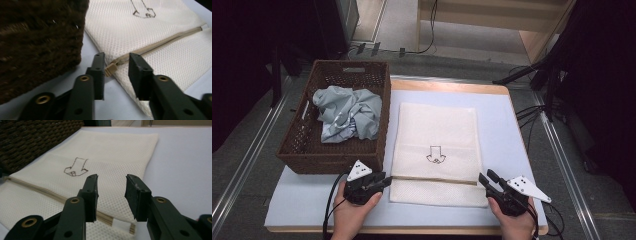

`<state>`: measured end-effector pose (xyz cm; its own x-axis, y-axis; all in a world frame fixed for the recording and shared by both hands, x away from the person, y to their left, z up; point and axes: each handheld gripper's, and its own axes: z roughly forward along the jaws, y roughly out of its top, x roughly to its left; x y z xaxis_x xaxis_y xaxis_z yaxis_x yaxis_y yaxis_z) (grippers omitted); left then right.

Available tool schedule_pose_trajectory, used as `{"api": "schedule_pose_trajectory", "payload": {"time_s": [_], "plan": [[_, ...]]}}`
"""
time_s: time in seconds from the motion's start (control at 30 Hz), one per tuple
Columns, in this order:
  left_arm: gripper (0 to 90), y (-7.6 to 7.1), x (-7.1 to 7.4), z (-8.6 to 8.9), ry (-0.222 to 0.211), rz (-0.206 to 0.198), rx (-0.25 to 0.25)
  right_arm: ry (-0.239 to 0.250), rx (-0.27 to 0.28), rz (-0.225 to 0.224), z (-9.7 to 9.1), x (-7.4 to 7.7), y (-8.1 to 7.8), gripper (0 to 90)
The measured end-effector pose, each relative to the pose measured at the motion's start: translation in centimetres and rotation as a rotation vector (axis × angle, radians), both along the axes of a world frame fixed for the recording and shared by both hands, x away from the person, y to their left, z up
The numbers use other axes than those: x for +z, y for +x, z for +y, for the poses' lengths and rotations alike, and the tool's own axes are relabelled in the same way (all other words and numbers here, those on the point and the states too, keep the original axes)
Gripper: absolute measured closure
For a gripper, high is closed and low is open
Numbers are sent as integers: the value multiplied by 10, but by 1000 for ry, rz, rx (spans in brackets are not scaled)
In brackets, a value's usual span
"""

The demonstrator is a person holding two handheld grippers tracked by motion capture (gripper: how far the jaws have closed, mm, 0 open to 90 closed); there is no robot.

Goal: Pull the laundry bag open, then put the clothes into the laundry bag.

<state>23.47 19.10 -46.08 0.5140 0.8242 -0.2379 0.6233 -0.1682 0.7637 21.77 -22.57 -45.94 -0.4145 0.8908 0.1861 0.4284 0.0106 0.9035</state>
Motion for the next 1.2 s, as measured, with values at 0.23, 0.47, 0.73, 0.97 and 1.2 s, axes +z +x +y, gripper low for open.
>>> {"api": "schedule_pose_trajectory", "payload": {"time_s": [0.23, 0.47, 0.73, 0.97, 1.2], "plan": [[900, -3, 6, -12, 33, -23, -95, -7, 69, -14, 18, 4, 1, 536], [678, -5, 5, -30, 5, -43, -175, 1, 115, 68, 32, 5, 15, 347], [667, -4, 2, -50, -11, -27, -242, -58, 259, 90, 64, 19, 34, 165], [900, -6, -12, -69, 76, 3, -326, -43, 266, 55, 81, 10, 42, 501], [900, -2, -15, -73, 102, 24, -332, -80, 340, 116, 88, -5, 45, 754]]}}
